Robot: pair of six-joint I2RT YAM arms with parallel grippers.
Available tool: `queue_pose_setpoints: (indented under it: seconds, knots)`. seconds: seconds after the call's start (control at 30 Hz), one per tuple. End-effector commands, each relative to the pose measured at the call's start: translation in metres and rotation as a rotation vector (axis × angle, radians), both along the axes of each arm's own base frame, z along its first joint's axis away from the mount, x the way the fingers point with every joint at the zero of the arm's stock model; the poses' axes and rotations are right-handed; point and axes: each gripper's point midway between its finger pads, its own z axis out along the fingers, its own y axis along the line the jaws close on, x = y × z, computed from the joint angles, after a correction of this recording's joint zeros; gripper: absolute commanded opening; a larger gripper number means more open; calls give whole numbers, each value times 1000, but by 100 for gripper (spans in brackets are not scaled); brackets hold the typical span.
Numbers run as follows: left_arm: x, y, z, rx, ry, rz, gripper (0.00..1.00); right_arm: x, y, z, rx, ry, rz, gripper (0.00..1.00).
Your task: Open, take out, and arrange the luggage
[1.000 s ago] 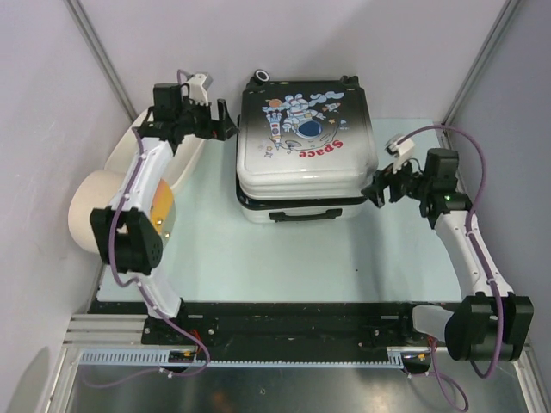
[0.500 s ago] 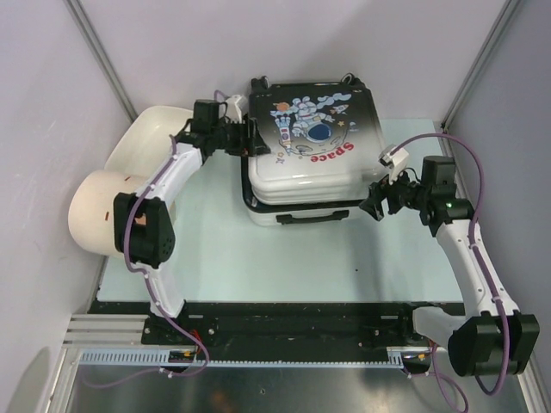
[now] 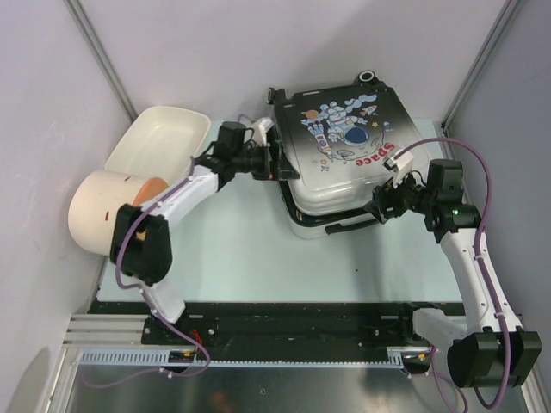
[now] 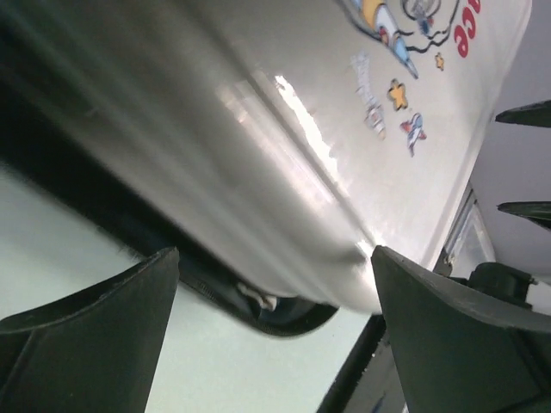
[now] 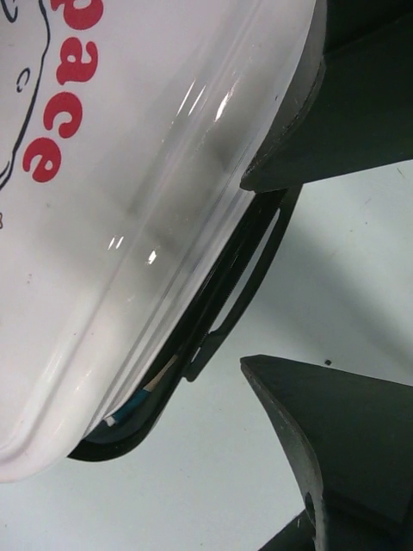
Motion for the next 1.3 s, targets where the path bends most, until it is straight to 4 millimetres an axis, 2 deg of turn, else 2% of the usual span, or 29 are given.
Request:
queue_pose_setpoints:
  seconds: [0.0,0.07,0.17,0.2,0.27,0.3,0.37,0.4,0.6,0.63,0.67,0.73,0.9,0.97,1.0,1.07,1.1,1.17,1.2,1.27]
  knots:
    - [10,51,63,-98,-75,196,99,4,6,24,23,-68,7,81]
    - [15,70,53,-70,-65,301,100,7,8,25,33,-70,6,82]
    - [24,78,34,-36,-32,369,100,11,11,25,41,-71,2,82]
    - [33,81,20,-14,-8,409,100,12,11,26,42,-73,-3,81]
    - [42,80,11,-2,13,430,99,15,11,28,41,-85,-13,82]
    - [48,80,-3,15,44,448,100,15,11,30,41,-91,-17,82]
    - [59,79,-4,19,36,462,99,15,11,33,41,-103,-19,83]
    - [64,78,-16,36,55,463,99,15,11,33,39,-104,-18,83]
    - [89,79,-38,93,42,490,94,11,9,27,36,-70,-31,83]
    - [94,80,-52,116,57,498,94,10,9,27,37,-68,-30,83]
    - [97,80,-51,118,52,503,93,10,9,27,37,-68,-30,83]
    - [103,80,-67,141,69,510,92,10,9,27,36,-68,-33,83]
    - [113,83,-84,207,52,536,89,10,7,25,23,-69,-36,83]
    - [112,85,-91,253,47,553,87,11,7,26,23,-71,-40,83]
    - [112,92,-97,311,38,579,86,11,6,27,24,-75,-40,83]
    - [111,88,-100,359,21,583,86,11,7,26,30,-72,-45,84]
    - [108,89,-111,400,32,582,86,12,7,27,32,-71,-43,84]
    - [106,82,-119,436,31,586,86,12,8,26,37,-66,-41,84]
    - [101,74,-132,431,65,558,89,12,8,28,38,-73,-43,84]
    - [98,56,-137,354,134,511,94,11,8,29,37,-79,-41,84]
